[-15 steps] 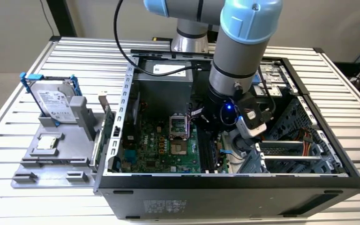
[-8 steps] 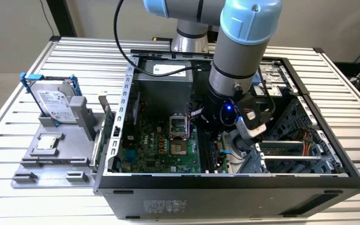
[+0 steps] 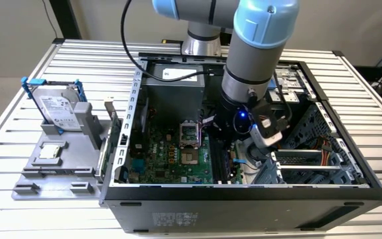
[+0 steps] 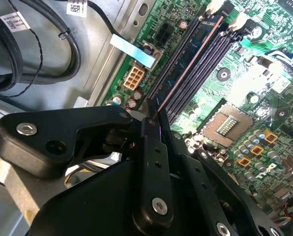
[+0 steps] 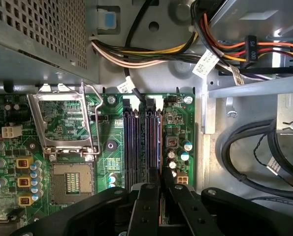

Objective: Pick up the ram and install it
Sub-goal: 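Insert the ram into the slot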

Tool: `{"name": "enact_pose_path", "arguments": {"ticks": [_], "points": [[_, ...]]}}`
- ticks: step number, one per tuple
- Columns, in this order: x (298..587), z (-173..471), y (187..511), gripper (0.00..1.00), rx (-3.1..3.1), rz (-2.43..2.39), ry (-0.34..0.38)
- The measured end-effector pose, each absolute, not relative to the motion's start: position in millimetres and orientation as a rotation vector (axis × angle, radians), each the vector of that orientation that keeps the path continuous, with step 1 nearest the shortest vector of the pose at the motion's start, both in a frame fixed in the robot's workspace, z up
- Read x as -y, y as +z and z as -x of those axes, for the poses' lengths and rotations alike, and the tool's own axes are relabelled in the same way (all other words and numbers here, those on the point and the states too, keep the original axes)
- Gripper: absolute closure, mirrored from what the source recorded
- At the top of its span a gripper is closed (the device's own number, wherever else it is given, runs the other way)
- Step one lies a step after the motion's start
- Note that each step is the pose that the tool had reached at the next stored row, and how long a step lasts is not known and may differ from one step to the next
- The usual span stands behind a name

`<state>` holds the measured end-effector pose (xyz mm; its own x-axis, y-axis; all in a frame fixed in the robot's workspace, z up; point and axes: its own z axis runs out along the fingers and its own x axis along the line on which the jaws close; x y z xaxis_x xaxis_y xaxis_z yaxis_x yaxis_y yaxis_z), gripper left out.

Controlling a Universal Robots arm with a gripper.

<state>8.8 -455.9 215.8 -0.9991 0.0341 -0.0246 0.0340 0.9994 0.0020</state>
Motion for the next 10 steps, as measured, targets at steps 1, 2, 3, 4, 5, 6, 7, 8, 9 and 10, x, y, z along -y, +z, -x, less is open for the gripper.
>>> {"name": "enact_pose_path", "arguments": {"ticks": [1, 2, 3, 4, 5, 6, 7, 8, 9, 10], "points": [[455.9, -8.8, 214.9, 1.00, -3.117, -0.053, 0.002], [456.0, -8.7, 213.6, 1.00, -3.117, -0.053, 0.002], [456.0, -8.8, 211.7, 1.00, -3.117, -0.053, 0.002], [456.0, -8.8, 210.1, 1.00, -3.117, -0.053, 0.001], [456.1, -8.7, 208.9, 1.00, -3.117, -0.053, 0.000], [456.1, -8.7, 208.8, 1.00, -3.117, -0.053, 0.000], [456.1, -8.7, 208.6, 1.00, -3.117, -0.053, 0.000], [456.1, -8.7, 208.4, 1.00, -3.117, -0.053, 0.001], [456.0, -8.8, 208.3, 1.00, -3.117, -0.053, 0.001], [456.0, -8.8, 208.3, 1.00, -3.117, -0.053, 0.001]]}}
